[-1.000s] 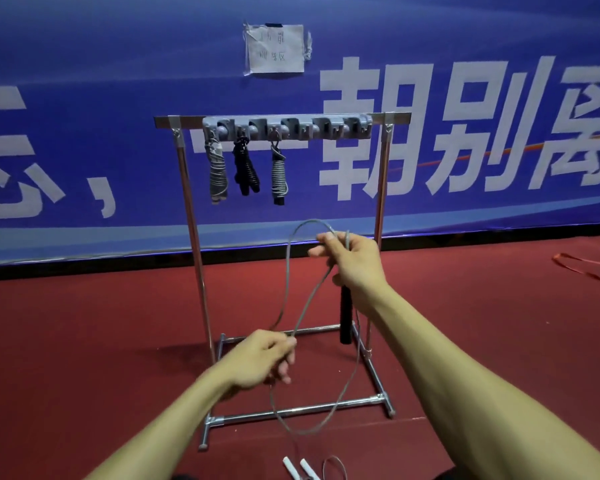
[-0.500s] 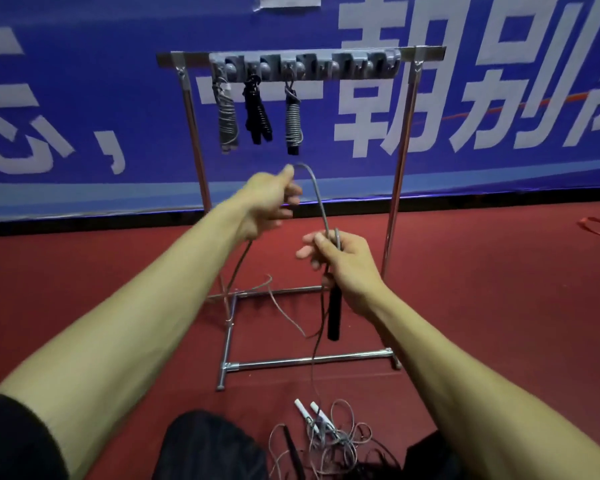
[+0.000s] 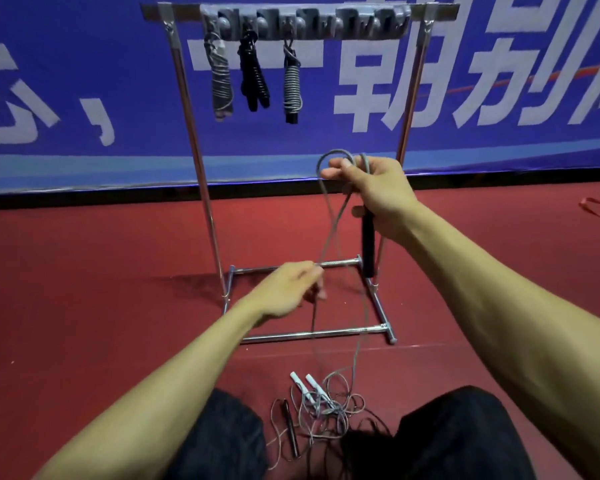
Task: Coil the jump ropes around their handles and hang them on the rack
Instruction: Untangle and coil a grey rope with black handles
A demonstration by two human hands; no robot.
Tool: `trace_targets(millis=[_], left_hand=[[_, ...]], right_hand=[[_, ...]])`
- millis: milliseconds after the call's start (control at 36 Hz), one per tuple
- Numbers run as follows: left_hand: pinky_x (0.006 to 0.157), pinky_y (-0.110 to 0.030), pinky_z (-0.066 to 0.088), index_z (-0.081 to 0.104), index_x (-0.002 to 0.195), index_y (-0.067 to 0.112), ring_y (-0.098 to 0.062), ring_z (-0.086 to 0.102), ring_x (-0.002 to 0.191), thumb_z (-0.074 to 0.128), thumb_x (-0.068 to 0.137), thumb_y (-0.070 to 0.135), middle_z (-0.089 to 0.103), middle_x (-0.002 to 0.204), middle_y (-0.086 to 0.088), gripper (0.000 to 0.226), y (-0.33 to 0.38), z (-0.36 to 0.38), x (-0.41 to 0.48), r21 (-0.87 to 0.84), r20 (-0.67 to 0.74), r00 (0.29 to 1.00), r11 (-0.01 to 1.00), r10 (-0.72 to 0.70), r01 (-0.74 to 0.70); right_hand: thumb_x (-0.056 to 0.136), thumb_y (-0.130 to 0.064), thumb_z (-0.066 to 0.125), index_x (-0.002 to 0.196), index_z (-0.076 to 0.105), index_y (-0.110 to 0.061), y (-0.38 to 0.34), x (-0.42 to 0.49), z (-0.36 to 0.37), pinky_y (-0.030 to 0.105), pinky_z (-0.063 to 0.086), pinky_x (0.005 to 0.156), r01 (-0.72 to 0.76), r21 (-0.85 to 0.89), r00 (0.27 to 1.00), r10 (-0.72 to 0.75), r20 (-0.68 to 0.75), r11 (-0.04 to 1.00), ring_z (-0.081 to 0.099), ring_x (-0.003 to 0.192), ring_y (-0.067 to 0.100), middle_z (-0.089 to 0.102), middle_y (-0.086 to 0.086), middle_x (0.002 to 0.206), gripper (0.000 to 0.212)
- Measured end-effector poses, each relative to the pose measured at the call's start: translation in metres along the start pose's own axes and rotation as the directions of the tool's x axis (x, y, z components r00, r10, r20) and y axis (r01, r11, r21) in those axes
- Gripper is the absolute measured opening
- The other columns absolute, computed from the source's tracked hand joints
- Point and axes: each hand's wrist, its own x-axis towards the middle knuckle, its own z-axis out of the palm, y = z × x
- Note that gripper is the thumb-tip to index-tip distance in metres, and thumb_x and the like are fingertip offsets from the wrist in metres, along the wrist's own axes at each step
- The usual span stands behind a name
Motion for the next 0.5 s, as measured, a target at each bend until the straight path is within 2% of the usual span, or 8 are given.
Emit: trace_targets(millis=[56,139,222,278,306,361,444,500], left_hand=[[0.061,-0.026,0.051,0.052,0.075,0.014,-0.021,0.062,0.064,0.038,0.105,0.024,0.061,0.062,-0.001,0.034,0.006,-0.01,0.0,-0.208,-0.121,0.991,0.978,-0.056,0.03],[0.063,-0.032,0.053,0.047,0.073,0.016,-0.021,0.06,0.058,0.037,0.105,0.031,0.053,0.058,0.0,0.036,0.034,-0.026,0.015,-0.576,-0.245,0.959,0.817,-0.139,-0.029],[0.06,-0.032,0.058,0.048,0.073,0.014,-0.022,0.062,0.06,0.037,0.105,0.034,0.057,0.059,-0.001,0.038,0.077,-0.042,0.032,-0.706,-0.222,0.972,0.7,-0.081,-0.103],[0.057,-0.033,0.059,0.049,0.073,0.011,-0.023,0.066,0.063,0.038,0.105,0.033,0.061,0.058,-0.003,0.04,0.108,-0.052,0.043,-0.753,-0.215,0.976,0.642,-0.036,-0.142],[0.057,-0.034,0.059,0.05,0.073,0.01,-0.025,0.067,0.066,0.037,0.105,0.033,0.063,0.059,-0.004,0.041,0.122,-0.057,0.048,-0.772,-0.223,0.975,0.614,-0.018,-0.165],[0.059,-0.037,0.059,0.052,0.075,0.009,-0.029,0.067,0.074,0.036,0.105,0.033,0.066,0.068,-0.006,0.042,0.144,-0.071,0.056,-0.74,-0.296,0.955,0.63,0.011,-0.237],[0.063,-0.036,0.059,0.057,0.085,0.009,-0.029,0.066,0.084,0.035,0.106,0.033,0.065,0.09,-0.007,0.039,0.147,-0.088,0.06,-0.544,-0.418,0.908,0.796,0.017,-0.266],[0.062,-0.033,0.057,0.056,0.086,0.013,-0.022,0.062,0.078,0.037,0.105,0.034,0.059,0.089,-0.004,0.034,0.125,-0.084,0.057,-0.398,-0.423,0.906,0.895,0.015,-0.2]], right_hand=[[0.099,-0.032,0.055,0.107,0.068,-0.019,0.01,-0.001,-0.008,0.02,0.035,0.049,0.006,-0.135,1.0,-0.01,-0.026,0.991,0.049,0.06,0.002,0.072,-0.009,0.091,0.02],[0.098,-0.041,0.053,0.095,0.069,-0.021,0.033,-0.011,-0.003,0.021,0.034,0.05,-0.026,-0.137,0.999,0.028,0.016,0.99,0.042,0.068,0.01,0.072,0.005,0.1,0.026],[0.098,-0.037,0.054,0.093,0.071,-0.02,0.059,-0.026,0.018,0.024,0.037,0.055,-0.04,-0.077,0.994,0.048,0.1,0.996,0.044,0.073,0.012,0.073,0.013,0.102,0.024],[0.099,-0.026,0.055,0.09,0.071,-0.02,0.075,-0.034,0.031,0.023,0.039,0.059,-0.019,0.0,0.991,0.019,0.136,1.0,0.047,0.075,0.011,0.075,0.008,0.096,0.019],[0.099,-0.022,0.055,0.089,0.071,-0.02,0.082,-0.038,0.037,0.021,0.038,0.056,-0.028,0.075,0.991,0.018,0.134,0.997,0.048,0.072,0.009,0.075,0.003,0.091,0.019],[0.099,-0.016,0.054,0.086,0.07,-0.016,0.09,-0.043,0.042,0.02,0.031,0.047,-0.055,0.266,0.996,0.033,0.087,0.963,0.046,0.06,0.008,0.072,-0.001,0.077,0.021],[0.1,-0.01,0.052,0.081,0.067,-0.008,0.093,-0.039,0.039,0.019,0.025,0.042,-0.017,0.436,0.999,0.029,-0.021,0.9,0.042,0.047,0.007,0.062,0.0,0.061,0.024],[0.1,-0.01,0.051,0.082,0.065,-0.007,0.084,-0.03,0.034,0.018,0.024,0.041,0.012,0.471,0.999,0.015,-0.052,0.882,0.041,0.045,0.007,0.06,0.0,0.059,0.024]])
